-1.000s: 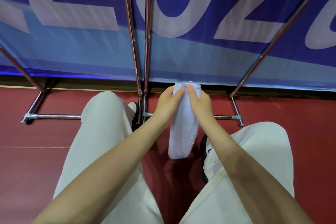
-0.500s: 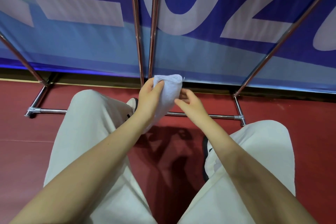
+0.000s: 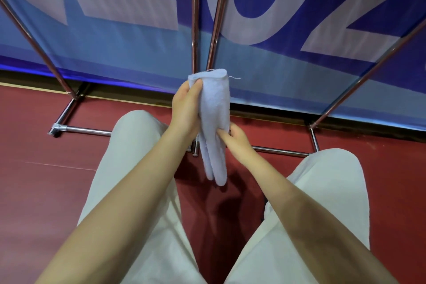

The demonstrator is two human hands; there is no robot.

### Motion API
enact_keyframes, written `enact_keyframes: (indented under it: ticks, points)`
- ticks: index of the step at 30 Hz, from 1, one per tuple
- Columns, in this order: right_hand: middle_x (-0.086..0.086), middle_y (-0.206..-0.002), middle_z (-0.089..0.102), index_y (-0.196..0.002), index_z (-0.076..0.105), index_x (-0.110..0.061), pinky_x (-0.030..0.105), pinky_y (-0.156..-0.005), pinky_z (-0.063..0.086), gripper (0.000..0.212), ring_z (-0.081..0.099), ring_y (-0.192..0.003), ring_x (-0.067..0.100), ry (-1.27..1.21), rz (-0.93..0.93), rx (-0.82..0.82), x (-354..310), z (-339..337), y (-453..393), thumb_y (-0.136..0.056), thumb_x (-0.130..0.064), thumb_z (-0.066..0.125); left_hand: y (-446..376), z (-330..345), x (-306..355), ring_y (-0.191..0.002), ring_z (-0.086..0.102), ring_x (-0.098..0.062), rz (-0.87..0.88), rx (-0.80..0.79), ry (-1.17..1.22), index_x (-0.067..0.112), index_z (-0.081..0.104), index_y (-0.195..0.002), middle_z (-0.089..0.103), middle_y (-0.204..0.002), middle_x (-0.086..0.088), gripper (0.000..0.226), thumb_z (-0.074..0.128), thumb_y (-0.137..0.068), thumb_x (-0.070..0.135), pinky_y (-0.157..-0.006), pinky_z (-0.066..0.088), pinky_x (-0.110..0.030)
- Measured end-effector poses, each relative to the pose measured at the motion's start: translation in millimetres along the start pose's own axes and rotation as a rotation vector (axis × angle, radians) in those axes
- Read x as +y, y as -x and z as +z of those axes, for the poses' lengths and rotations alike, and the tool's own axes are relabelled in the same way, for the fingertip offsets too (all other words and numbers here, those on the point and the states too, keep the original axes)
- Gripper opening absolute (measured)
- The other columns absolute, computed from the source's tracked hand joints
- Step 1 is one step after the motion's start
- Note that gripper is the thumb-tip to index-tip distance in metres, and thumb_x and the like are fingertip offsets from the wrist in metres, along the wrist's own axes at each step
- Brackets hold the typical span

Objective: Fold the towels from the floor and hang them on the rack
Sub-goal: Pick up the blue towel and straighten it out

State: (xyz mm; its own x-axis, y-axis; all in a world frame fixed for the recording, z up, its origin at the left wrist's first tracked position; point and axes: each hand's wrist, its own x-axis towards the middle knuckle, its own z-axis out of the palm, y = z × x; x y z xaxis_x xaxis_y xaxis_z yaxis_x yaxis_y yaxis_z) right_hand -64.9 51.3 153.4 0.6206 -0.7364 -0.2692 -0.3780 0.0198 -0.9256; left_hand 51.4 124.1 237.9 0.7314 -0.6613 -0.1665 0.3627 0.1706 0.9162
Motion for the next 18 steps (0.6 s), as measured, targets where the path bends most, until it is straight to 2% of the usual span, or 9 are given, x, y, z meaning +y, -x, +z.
enact_keyframes:
  ticks: [4, 7, 11, 15, 18]
  points:
    - [0.007, -0.097, 0.068, -0.103, 0.061, -0.004, 0.034, -0.080, 0.051, 0.019, 0.064, -0.088, 0.016, -0.076, -0.008, 0.072, -3, 0, 0, -0.094, -0.020, 0.055, -11, -11, 10, -0.107, 0.066, -0.023, 0.003, 0.075, 0.153, 0.011, 0.067, -0.112, 0.071, -0.112, -0.011, 0.025, 0.050, -0.094, 0.014, -0.095, 0.052, -0.038]
    - [0.001, -0.093, 0.066, -0.101, 0.061, -0.004, 0.021, -0.074, 0.048, 0.019, 0.060, -0.083, 0.010, -0.070, -0.094, 0.141, -11, -4, 4, -0.093, -0.022, 0.058, -15, -18, 14, -0.103, 0.068, -0.017, 0.031, 0.117, 0.195, 0.013, 0.068, -0.108, 0.073, -0.106, -0.004, 0.023, 0.048, -0.097, 0.012, -0.093, 0.054, -0.034]
    - [-0.005, -0.082, 0.062, -0.090, 0.061, -0.009, 0.020, -0.068, 0.045, 0.024, 0.055, -0.074, 0.007, 0.049, -0.166, 0.176, -17, -15, 14, -0.086, -0.032, 0.067, -20, -24, 9, -0.107, 0.067, -0.022, -0.017, 0.201, 0.212, 0.012, 0.066, -0.113, 0.070, -0.114, -0.009, 0.022, 0.052, -0.096, 0.017, -0.098, 0.052, -0.043]
    - [-0.009, -0.071, 0.055, -0.078, 0.053, -0.019, 0.030, -0.065, 0.039, 0.027, 0.048, -0.067, 0.009, 0.220, -0.206, 0.181, -16, -33, 30, -0.092, -0.041, 0.055, -17, -18, 3, -0.111, 0.064, -0.025, -0.083, 0.192, 0.236, 0.011, 0.063, -0.118, 0.067, -0.120, -0.011, 0.027, 0.050, -0.097, 0.020, -0.100, 0.049, -0.047]
    - [-0.007, -0.064, 0.049, -0.069, 0.043, -0.021, 0.033, -0.061, 0.035, 0.033, 0.044, -0.060, 0.010, 0.361, -0.228, 0.235, -26, -57, 40, -0.096, -0.040, 0.048, -11, -2, 5, -0.114, 0.062, -0.026, -0.073, 0.162, 0.219, 0.006, 0.058, -0.124, 0.064, -0.123, -0.014, 0.031, 0.047, -0.099, 0.019, -0.095, 0.052, -0.041]
